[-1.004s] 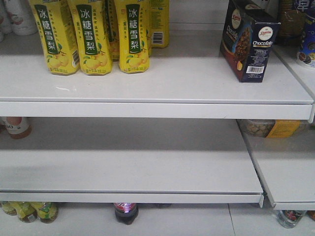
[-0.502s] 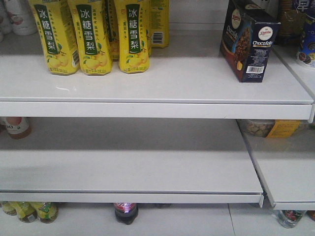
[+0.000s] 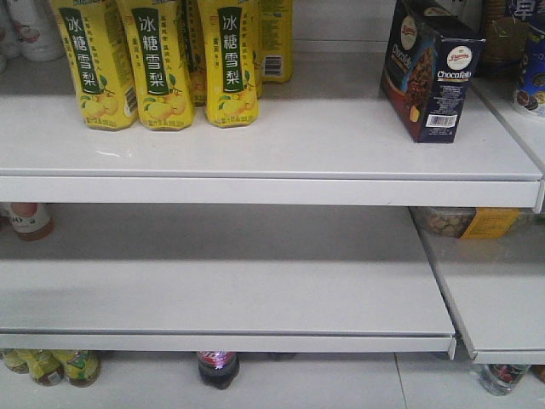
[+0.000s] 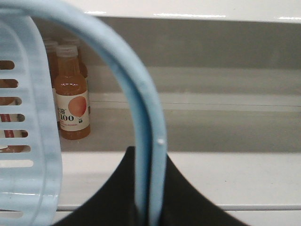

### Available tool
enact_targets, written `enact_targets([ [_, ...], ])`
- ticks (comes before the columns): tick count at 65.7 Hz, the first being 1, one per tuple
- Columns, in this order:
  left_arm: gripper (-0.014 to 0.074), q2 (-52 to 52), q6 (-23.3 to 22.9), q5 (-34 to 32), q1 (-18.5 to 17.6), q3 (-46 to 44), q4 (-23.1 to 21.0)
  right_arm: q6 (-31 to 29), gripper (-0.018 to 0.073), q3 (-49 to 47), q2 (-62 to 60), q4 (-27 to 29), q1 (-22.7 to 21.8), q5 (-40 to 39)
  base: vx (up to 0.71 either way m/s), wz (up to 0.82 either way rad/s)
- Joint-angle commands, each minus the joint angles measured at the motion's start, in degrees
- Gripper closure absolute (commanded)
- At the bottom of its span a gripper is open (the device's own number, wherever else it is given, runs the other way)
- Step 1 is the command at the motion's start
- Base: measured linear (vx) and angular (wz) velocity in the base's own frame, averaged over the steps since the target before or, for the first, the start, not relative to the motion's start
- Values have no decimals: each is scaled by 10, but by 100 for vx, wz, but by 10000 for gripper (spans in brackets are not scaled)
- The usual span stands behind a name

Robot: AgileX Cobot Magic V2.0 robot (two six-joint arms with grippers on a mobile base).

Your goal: Left arm holds basket, right arm returns cookies

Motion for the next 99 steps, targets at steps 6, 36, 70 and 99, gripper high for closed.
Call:
enact_targets([
  [6, 603, -13, 12, -59, 1, 5, 6, -14, 568, -15, 5, 19, 0, 21, 0, 0],
  [36, 603, -13, 12, -59, 1, 5, 6, -511, 568, -12, 6, 425, 0, 100, 0, 0],
  [70, 603, -13, 12, -59, 1, 5, 6, -907, 567, -12, 6, 811, -135, 94, 0, 0],
  [99, 603, -13, 12, -59, 1, 5, 6, -915, 567, -10, 6, 859, -211, 92, 0, 0],
])
